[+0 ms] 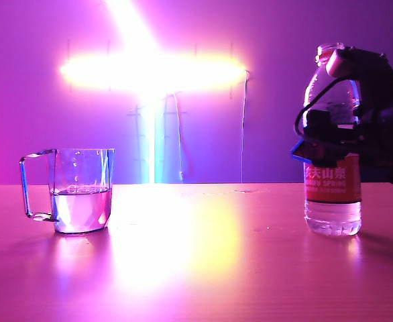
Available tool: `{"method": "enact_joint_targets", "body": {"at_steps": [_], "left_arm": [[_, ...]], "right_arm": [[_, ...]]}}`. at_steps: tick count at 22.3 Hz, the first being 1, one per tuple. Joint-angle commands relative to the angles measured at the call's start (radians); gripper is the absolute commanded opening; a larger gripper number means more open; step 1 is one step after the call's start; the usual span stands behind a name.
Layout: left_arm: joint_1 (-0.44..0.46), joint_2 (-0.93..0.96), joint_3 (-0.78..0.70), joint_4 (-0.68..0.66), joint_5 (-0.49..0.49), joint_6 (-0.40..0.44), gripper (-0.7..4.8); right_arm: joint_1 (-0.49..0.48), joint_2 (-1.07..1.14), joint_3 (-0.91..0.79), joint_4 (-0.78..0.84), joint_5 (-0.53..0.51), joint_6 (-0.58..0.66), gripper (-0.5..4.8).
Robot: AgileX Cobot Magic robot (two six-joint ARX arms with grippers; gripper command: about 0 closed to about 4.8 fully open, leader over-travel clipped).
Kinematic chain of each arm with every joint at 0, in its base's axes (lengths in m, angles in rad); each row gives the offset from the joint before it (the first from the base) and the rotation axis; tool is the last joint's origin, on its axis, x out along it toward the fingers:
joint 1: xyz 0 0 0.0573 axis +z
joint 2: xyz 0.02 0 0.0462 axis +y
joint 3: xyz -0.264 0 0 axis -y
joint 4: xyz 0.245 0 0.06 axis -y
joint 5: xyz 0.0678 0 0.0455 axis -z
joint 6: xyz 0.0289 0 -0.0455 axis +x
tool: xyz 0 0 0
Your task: Pick up the mineral water bottle on the table and pour water into the mug until it's half full.
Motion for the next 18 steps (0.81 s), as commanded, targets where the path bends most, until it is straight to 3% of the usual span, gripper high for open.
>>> {"method": "enact_joint_targets", "body": {"at_steps": [1,5,13,18], "left_arm": [[0.0,0.002,0.004,0.01,0.002,-0.003,-0.02],[0.0,0.002,0.004,0.01,0.002,-0.003,-0.02],[0.0,0.002,0.004,0.01,0.002,-0.003,-0.02],[0.0,0.002,0.004,0.01,0.002,-0.003,-0.02]], "right_arm": [[0.001,-0.011,-0.005,0.021,0.0,0.004,4.27],[0.001,-0.048,-0.043,0.035,0.005,0.004,4.78],[0.002,-0.283,-0.216,0.033,0.062,0.01,4.79],[0.006,-0.441,-0.29,0.032,0.085,0.105,4.79]]}}
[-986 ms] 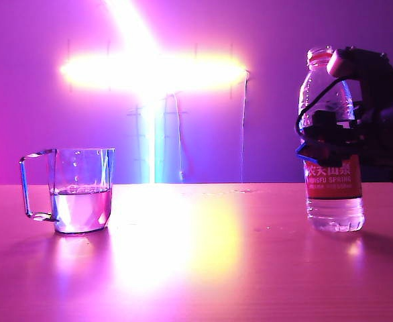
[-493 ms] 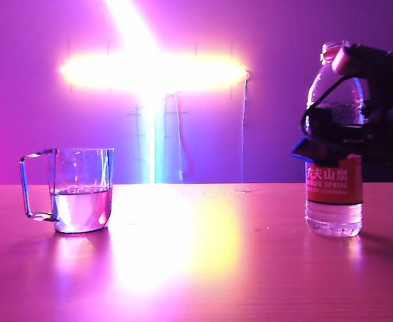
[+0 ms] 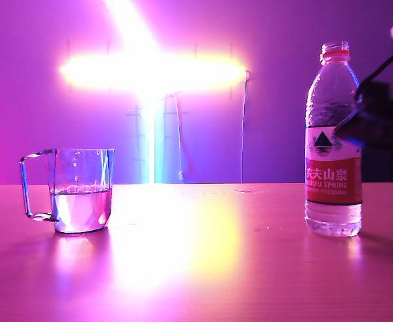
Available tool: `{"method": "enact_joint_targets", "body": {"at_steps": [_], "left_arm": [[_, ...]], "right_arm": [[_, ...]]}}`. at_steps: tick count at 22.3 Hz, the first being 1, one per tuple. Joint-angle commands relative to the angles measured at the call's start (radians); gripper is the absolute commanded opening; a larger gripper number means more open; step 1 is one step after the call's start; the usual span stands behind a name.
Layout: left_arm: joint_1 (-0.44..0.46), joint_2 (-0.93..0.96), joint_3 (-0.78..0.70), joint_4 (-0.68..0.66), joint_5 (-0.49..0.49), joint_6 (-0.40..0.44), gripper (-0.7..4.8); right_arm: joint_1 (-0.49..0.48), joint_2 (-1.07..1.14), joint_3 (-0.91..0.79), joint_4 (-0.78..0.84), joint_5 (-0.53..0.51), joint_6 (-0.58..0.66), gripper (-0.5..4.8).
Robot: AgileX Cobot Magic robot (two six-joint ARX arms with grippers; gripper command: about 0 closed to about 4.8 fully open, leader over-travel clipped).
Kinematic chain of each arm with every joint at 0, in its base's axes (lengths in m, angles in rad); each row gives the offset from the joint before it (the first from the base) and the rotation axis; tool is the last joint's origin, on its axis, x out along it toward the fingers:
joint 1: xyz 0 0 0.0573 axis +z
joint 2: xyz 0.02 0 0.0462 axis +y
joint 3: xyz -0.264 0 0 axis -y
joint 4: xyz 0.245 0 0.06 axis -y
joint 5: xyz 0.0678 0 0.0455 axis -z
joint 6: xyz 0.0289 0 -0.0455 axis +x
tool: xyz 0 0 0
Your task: Pick up the mineral water bottle on the table and pour water into the mug until it's half full.
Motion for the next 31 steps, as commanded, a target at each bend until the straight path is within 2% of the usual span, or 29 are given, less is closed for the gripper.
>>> {"method": "enact_joint_targets", "body": {"at_steps": [1,3,4,5,7,8,25,29,30,31], "left_arm": [[0.0,0.002,0.004,0.01,0.002,-0.003,-0.02],[-0.001,0.002,0.004,0.01,0.002,-0.003,-0.02],[-0.002,0.002,0.004,0.01,0.002,-0.003,-0.02],[-0.002,0.002,0.004,0.01,0.002,-0.003,-0.02],[-0.002,0.002,0.004,0.01,0.002,-0.003,-0.02],[-0.002,0.002,0.004,0.01,0.002,-0.003,-0.02],[-0.002,0.002,0.004,0.01,0.002,-0.003,-0.02],[-0.002,0.002,0.004,0.01,0.002,-0.003,-0.02],[-0.002,0.002,0.004,0.01,0.002,-0.003,-0.02],[-0.002,0.002,0.004,0.01,0.001,-0.003,-0.02]], "right_arm": [[0.009,-0.097,-0.032,0.02,0.006,0.079,4.79],[0.01,-0.157,-0.04,-0.01,0.003,0.095,4.79],[0.01,-0.212,-0.04,-0.064,-0.002,0.095,4.1],[0.01,-0.263,-0.04,-0.117,-0.002,0.095,2.51],[0.01,-0.302,-0.04,-0.156,-0.002,0.095,1.33],[0.01,-0.32,-0.04,-0.169,-0.002,0.095,0.9],[0.01,-0.348,-0.039,-0.196,0.0,0.091,0.87],[0.005,-0.354,-0.039,-0.212,0.067,0.033,0.84],[-0.001,-0.39,-0.039,-0.249,0.106,0.014,0.68],[-0.014,-0.446,-0.039,-0.309,0.102,-0.027,-0.14]]}}
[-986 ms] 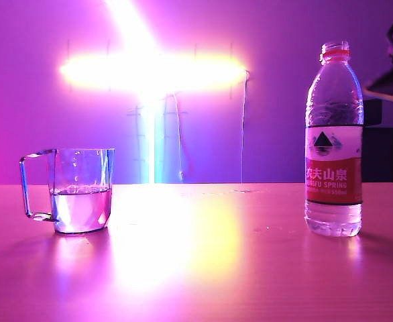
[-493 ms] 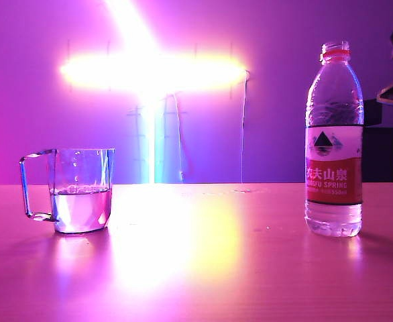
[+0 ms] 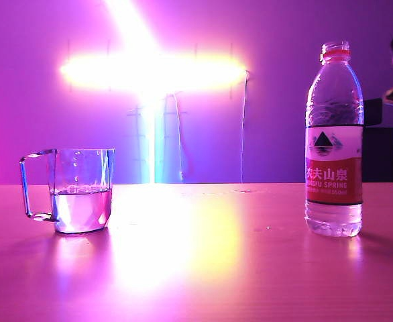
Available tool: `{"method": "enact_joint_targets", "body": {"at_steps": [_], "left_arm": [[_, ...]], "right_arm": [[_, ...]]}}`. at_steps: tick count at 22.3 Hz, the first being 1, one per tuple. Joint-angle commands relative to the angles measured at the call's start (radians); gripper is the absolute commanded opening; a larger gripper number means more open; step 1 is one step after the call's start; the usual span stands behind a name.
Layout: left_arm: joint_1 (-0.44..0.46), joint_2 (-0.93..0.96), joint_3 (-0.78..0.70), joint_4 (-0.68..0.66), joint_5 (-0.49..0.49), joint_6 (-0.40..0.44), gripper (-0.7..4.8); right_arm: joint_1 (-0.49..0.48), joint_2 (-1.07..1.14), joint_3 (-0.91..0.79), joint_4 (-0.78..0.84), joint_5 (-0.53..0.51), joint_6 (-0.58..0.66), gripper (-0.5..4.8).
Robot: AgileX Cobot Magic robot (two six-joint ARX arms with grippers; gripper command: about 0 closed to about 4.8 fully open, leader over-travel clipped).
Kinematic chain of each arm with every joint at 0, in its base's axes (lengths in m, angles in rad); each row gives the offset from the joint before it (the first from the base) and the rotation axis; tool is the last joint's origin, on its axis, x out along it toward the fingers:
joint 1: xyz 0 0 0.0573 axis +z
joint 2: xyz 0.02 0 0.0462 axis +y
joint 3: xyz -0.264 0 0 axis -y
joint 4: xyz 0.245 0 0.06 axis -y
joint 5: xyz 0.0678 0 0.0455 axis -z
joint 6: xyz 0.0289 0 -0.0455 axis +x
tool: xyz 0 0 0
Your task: Pick up the mineral water bottle on the table and pour water into the mug until it's half full.
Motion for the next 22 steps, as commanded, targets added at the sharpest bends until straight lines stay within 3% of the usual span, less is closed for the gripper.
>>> {"method": "enact_joint_targets", "body": {"at_steps": [1,8,11,16,22], "left_arm": [[-0.001,0.002,0.004,0.01,0.001,-0.003,-0.02],[-0.001,0.002,0.004,0.01,0.002,-0.003,-0.02],[-0.001,0.002,0.004,0.01,0.002,-0.003,-0.02],[-0.001,0.002,0.004,0.01,0.002,-0.003,-0.02],[-0.002,0.002,0.004,0.01,0.001,-0.003,-0.02]], "right_arm": [[-0.025,-0.123,-0.004,-0.114,0.035,-0.085,-0.01],[-0.106,-0.465,-0.004,-0.469,0.035,-0.108,-0.01],[-0.196,-0.668,-0.004,-0.663,-0.046,-0.108,-0.01],[-0.243,-0.775,-0.004,-0.764,-0.059,-0.117,-0.01],[-0.257,-0.772,-0.004,-0.761,-0.104,-0.139,-0.01]]}}
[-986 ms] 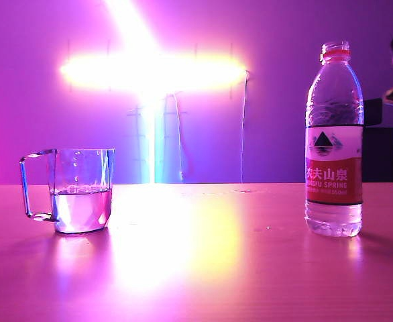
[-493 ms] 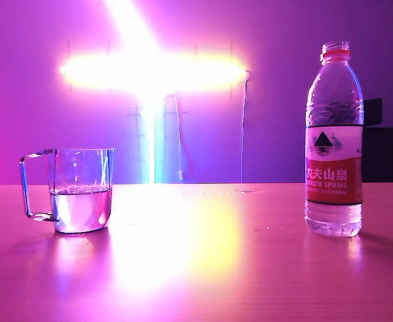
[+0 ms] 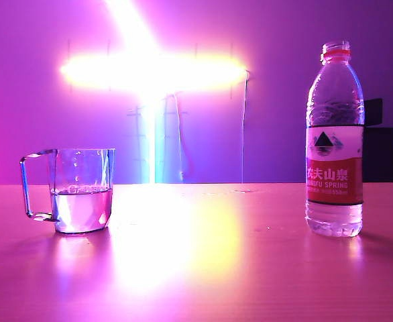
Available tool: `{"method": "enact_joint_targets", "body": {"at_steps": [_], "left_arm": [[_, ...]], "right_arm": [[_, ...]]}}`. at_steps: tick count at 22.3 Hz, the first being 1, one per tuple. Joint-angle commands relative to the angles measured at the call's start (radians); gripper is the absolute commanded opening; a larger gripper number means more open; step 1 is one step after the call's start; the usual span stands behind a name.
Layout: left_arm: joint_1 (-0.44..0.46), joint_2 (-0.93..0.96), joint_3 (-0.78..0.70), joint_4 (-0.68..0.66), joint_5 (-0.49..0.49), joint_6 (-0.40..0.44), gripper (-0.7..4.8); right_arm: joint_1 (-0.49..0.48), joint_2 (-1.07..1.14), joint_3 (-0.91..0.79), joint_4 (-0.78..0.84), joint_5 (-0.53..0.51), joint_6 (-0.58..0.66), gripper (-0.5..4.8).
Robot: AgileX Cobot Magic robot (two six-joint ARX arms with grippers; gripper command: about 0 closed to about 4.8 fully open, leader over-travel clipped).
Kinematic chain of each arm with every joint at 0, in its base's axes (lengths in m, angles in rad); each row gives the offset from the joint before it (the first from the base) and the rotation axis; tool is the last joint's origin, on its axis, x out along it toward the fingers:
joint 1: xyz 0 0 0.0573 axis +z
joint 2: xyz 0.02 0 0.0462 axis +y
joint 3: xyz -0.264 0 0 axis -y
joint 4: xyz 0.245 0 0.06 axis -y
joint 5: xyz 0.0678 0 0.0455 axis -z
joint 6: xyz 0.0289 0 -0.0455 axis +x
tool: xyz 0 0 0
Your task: Pick up the mineral water bottle on the table and pour water into the mug until it's half full.
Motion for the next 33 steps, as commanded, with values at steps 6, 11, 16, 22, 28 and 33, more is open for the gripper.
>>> {"method": "enact_joint_targets", "body": {"at_steps": [6,11,16,22,28,33], "left_arm": [[-0.001,0.001,0.004,0.013,0.002,-0.003,-0.02],[-0.001,0.001,0.004,0.013,0.002,-0.003,-0.02],[-0.001,0.001,0.004,0.013,0.002,-0.003,-0.02],[-0.001,0.001,0.004,0.013,0.002,-0.003,-0.02],[-0.001,0.001,0.004,0.013,0.002,-0.003,-0.02],[-0.001,0.001,0.004,0.013,0.002,-0.003,-0.02]], "right_arm": [[-0.018,-0.002,-0.004,0.02,-0.053,-0.011,-0.01],[-0.036,-0.002,-0.004,0.015,-0.053,-0.011,-0.01],[-0.055,-0.002,-0.004,0.015,-0.05,-0.011,-0.01],[-0.055,-0.002,-0.004,0.015,-0.051,-0.011,-0.01],[-0.055,-0.002,-0.004,0.015,-0.051,-0.011,-0.01],[-0.055,-0.002,-0.004,0.015,-0.051,-0.011,-0.01]]}}
